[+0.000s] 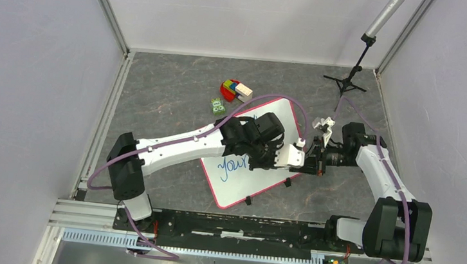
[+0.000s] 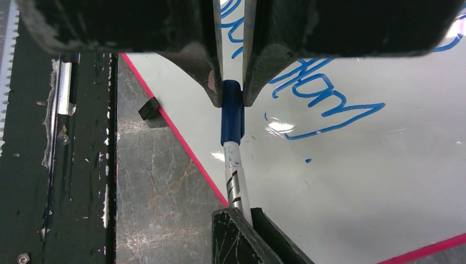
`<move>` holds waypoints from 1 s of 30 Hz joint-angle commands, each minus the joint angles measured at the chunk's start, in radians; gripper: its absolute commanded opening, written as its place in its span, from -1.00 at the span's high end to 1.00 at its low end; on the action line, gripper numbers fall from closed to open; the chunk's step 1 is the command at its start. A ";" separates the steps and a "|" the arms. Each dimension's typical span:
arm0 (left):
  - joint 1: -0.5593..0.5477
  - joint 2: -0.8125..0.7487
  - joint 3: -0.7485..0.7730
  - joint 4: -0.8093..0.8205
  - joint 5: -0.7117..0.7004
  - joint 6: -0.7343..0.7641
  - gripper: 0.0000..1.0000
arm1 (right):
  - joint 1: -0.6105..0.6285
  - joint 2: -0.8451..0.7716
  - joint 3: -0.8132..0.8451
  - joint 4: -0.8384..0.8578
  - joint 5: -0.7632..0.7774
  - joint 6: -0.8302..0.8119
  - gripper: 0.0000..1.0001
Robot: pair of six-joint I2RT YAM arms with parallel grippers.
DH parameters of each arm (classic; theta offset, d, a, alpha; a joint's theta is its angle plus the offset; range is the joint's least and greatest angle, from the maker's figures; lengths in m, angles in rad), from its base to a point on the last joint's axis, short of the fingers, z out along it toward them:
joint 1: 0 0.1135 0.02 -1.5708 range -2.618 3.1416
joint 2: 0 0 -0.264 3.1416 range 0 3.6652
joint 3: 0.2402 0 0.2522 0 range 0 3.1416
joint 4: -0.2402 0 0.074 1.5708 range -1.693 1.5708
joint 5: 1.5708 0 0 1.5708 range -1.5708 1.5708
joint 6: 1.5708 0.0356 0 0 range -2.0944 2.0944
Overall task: Write a sentence on the whiteboard
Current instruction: Insert the whiteboard marker without the cap into the pen cap.
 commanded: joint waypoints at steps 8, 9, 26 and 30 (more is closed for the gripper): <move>-0.010 0.038 0.102 0.001 0.034 -0.071 0.95 | 0.104 -0.148 -0.119 0.715 0.136 0.706 1.00; -0.011 0.036 0.097 0.012 0.033 -0.077 0.95 | 0.116 -0.165 -0.146 0.789 0.140 0.782 1.00; -0.010 0.074 0.232 0.112 0.084 -0.149 0.95 | 0.268 -0.114 -0.231 0.994 0.111 0.917 1.00; -0.010 0.077 0.275 0.109 0.164 -0.183 0.95 | 0.277 -0.114 -0.234 0.997 0.105 0.908 1.00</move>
